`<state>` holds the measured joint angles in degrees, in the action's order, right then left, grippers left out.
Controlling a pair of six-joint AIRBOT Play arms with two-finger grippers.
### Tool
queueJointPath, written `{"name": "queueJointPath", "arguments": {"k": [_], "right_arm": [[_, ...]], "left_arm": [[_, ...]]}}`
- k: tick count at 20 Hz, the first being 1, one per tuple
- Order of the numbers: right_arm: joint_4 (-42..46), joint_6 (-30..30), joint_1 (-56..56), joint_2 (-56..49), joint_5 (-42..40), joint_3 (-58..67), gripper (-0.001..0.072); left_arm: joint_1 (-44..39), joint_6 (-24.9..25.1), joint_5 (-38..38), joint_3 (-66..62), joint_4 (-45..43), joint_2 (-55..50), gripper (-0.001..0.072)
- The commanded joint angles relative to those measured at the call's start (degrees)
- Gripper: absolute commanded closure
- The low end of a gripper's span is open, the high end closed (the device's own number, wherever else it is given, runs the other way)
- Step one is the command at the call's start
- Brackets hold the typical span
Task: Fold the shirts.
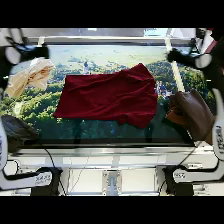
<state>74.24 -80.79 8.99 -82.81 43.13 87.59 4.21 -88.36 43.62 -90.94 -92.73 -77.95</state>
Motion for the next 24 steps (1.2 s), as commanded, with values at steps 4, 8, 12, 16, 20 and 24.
{"name": "queueJointPath", "arguments": {"k": [4, 8, 12, 16, 20, 24], "right_arm": [[-2.34, 1.75, 10.64, 17.03, 15.65, -27.19, 0.0285], [-27.06, 6.01, 10.47, 18.75, 12.13, -48.61, 0.0256], [-41.72, 8.83, 5.49, 18.73, 3.1, -59.67, 0.0121], [-43.47, 3.82, -5.86, 18.34, -13.97, -61.94, 0.01], [-43.65, 0.83, -10.03, 15.65, -21.86, -61.94, 0.0105], [-43.63, -0.76, -8.07, 15.63, -26.43, -61.9, 0.0106]], "left_arm": [[13.18, -1.18, 0.87, 32.46, 2.25, 20.15, 0.0027], [13.4, -0.9, 1.29, 46.12, 14.43, 23.5, 0.0026], [13.4, 4.33, 3.41, 46.64, 22.58, 23.54, 0.0027], [13.42, 7.93, 3.96, 46.64, 28.63, 23.56, 0.0027], [13.42, 10.25, 4.48, 46.64, 29.83, 23.54, 0.0027], [13.42, 10.45, 5.38, 46.64, 29.79, 23.54, 0.0027]]}}
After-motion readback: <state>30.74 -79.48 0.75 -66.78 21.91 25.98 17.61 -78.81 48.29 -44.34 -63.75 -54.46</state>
